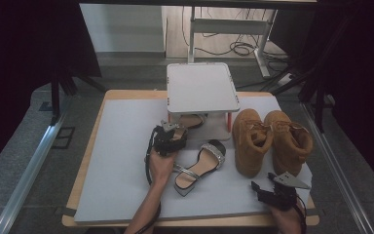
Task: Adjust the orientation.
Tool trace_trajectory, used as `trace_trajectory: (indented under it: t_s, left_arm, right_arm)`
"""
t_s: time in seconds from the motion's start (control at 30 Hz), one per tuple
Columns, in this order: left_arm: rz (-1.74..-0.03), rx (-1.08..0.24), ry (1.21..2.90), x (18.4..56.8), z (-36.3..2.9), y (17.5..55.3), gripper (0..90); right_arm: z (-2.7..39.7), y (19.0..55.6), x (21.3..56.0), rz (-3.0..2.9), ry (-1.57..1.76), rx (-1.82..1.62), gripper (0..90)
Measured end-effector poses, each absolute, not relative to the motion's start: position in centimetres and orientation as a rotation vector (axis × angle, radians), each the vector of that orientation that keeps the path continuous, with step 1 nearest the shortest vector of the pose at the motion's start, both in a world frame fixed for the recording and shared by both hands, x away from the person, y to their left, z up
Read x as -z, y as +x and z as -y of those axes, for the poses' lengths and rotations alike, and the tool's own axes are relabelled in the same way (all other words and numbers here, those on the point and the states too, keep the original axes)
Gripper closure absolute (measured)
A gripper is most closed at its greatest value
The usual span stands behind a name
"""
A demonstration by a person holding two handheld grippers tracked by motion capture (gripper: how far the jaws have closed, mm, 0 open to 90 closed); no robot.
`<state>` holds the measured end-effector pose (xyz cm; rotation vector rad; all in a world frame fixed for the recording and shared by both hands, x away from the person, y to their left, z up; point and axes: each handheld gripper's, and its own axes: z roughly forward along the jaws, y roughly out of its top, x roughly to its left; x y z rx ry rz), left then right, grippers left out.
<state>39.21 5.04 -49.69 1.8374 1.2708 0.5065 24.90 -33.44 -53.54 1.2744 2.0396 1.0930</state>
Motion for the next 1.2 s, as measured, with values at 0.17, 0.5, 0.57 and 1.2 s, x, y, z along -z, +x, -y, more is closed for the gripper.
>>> trace_trajectory:
  t_s: [0.17,0.5,0.57,1.2]
  left_arm:
    - [-1.290,-0.514,1.828,49.9,-5.0,39.7,38.9]
    - [-1.328,-0.534,1.823,50.6,-4.6,40.9,38.9]
    - [-1.330,-0.536,1.822,50.7,-4.6,41.0,38.9]
    - [-1.324,-0.533,1.862,51.3,-4.6,41.8,37.8]
  right_arm:
    - [33.4,24.9,53.5,-2.039,1.275,-1.094,21.5]
    - [33.5,24.9,53.5,-2.040,1.273,-1.093,21.5]
    - [33.5,24.9,53.5,-2.041,1.274,-1.093,21.5]
    - [33.5,24.9,53.5,-2.041,1.273,-1.093,21.5]
